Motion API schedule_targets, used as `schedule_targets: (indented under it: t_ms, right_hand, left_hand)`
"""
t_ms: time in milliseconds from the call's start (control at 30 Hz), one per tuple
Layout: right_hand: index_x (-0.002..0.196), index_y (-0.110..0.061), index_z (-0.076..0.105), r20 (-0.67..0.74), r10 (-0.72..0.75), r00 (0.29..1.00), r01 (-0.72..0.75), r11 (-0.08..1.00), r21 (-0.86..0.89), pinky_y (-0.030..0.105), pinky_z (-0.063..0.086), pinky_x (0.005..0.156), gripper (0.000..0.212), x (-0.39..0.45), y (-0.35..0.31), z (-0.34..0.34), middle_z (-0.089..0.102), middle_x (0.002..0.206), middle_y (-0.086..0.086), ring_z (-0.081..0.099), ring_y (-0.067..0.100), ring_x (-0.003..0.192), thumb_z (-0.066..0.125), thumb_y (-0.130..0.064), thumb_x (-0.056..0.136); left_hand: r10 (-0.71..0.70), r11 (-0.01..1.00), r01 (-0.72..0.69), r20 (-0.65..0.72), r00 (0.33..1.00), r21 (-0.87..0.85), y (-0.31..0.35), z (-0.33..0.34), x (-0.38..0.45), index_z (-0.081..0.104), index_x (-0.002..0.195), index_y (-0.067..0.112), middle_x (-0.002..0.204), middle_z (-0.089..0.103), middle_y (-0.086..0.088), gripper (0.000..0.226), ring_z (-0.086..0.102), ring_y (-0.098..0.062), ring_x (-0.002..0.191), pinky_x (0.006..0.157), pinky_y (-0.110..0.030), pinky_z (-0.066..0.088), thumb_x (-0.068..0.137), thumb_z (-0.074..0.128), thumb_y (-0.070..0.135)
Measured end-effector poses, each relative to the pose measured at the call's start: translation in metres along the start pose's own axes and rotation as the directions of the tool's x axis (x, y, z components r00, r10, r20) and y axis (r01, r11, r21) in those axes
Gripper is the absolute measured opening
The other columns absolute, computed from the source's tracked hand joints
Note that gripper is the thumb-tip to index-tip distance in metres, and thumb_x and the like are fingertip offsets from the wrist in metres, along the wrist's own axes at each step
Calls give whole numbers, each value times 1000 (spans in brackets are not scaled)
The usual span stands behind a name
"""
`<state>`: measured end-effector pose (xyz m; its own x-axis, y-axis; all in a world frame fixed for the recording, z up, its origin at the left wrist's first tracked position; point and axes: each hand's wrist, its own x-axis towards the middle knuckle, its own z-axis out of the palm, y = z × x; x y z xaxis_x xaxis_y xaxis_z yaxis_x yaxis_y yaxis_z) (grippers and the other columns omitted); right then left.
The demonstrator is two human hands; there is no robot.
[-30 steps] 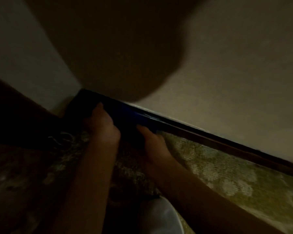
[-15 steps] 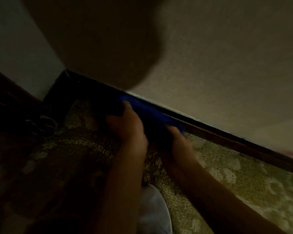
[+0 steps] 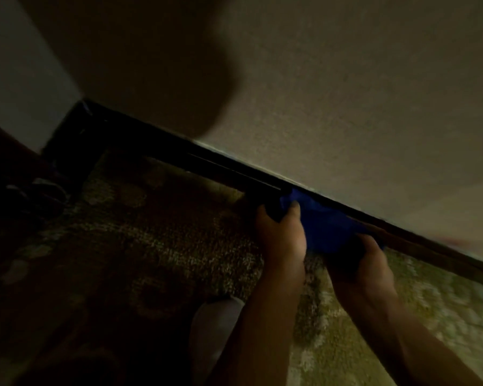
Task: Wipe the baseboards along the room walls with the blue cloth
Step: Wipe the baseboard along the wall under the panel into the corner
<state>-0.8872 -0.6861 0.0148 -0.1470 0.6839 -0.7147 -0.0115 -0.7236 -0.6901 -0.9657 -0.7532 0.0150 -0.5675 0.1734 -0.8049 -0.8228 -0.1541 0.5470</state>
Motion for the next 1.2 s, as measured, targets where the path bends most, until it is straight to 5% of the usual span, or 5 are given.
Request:
schedule_targets:
  t_ms: [300, 533, 767, 933, 1200]
  right_hand:
    - [131, -7, 52, 137, 143, 980, -106, 962, -250, 42, 61, 70, 44, 1, 27, 52, 66, 120, 21, 70, 36, 98, 65, -14, 89]
    - [122, -18, 60, 25, 21, 999, -19, 998, -61, 22, 57, 51, 31, 16, -46, -14, 74, 101, 3, 73, 14, 71, 34, -19, 105]
    - [127, -2, 56, 146, 77, 986, -33, 960, -279, 32, 56, 60, 30, -10, 18, 61, 66, 115, 20, 67, 26, 83, 51, -9, 98]
    - [103, -9, 49, 81, 14, 997, 21, 912, -409, 46, 52, 96, 13, -42, 45, 98, 61, 101, 13, 63, 32, 104, 56, -18, 98]
    - [104, -3, 67, 540, 237, 808, 88, 857, -507, 26, 56, 56, 15, -100, 94, 178, 76, 78, 7, 74, 18, 68, 59, -3, 92]
  left_hand:
    - [209, 956, -280, -464, 861, -89, 33, -12, 29, 28, 155, 14, 157, 39, -11, 67, 43, -26, 141, 116, -35, 36, 98, 60, 20]
    - [-193, 981, 192, 273, 942, 30, -44, 28, 15, 19, 159, 24, 161, 29, -8, 79, 41, -33, 142, 113, -48, 41, 95, 65, 18]
    - [-34, 950, -13, -144, 989, -312, 25, -57, 11, 40, 150, 29, 144, 51, -2, 67, 55, -28, 126, 107, -49, 46, 90, 70, 22]
    - [-17, 974, 7, -42, 999, -227, 70, -101, 16, 43, 149, 32, 145, 53, -4, 64, 57, -27, 123, 103, -49, 49, 91, 69, 24]
    - [-52, 755, -156, -295, 954, -637, 73, -176, -8, 55, 138, 13, 128, 61, -9, 38, 61, -20, 107, 85, -31, 49, 101, 50, 22]
